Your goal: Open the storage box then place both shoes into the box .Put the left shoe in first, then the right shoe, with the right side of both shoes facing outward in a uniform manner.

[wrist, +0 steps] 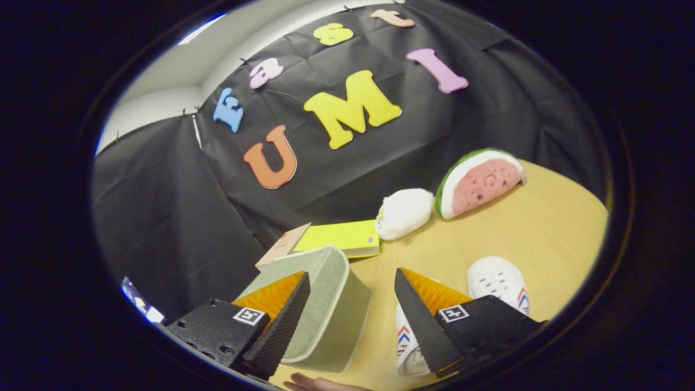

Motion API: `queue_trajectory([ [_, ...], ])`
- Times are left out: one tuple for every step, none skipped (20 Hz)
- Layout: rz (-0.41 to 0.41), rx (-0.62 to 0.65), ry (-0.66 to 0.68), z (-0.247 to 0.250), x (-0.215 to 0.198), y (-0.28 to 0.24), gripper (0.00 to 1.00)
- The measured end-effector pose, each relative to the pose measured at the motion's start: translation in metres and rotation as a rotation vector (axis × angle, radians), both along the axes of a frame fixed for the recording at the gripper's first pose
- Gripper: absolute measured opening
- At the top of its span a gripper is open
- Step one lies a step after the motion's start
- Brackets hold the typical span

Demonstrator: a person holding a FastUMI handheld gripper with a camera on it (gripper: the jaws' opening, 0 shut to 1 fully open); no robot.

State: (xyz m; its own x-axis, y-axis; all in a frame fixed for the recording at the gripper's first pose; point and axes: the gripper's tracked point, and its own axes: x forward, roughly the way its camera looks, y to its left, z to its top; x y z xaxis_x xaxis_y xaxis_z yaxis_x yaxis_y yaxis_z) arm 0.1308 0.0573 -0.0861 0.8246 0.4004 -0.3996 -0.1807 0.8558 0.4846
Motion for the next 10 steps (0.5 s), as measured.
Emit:
queue_trajectory([
  [0.025,0.037,0.027,-0.001,0.008,0.005,1.0],
  [0.051,0.07,0.055,-0.004,0.014,0.009,1.0],
  [0.08,0.099,0.093,-0.009,0.02,0.013,1.0],
  [0.107,0.132,0.137,-0.013,0.022,0.017,0.99],
  [0.146,0.182,0.169,-0.015,0.022,0.022,0.99],
  [0.185,0.224,0.201,-0.016,0.022,0.029,0.99],
  [0.22,0.271,0.227,-0.015,0.025,0.034,0.99],
  [0.252,0.307,0.251,-0.015,0.025,0.038,0.99],
  [0.287,0.342,0.274,-0.016,0.025,0.043,0.99],
  [0.308,0.365,0.309,-0.023,0.028,0.048,0.98],
])
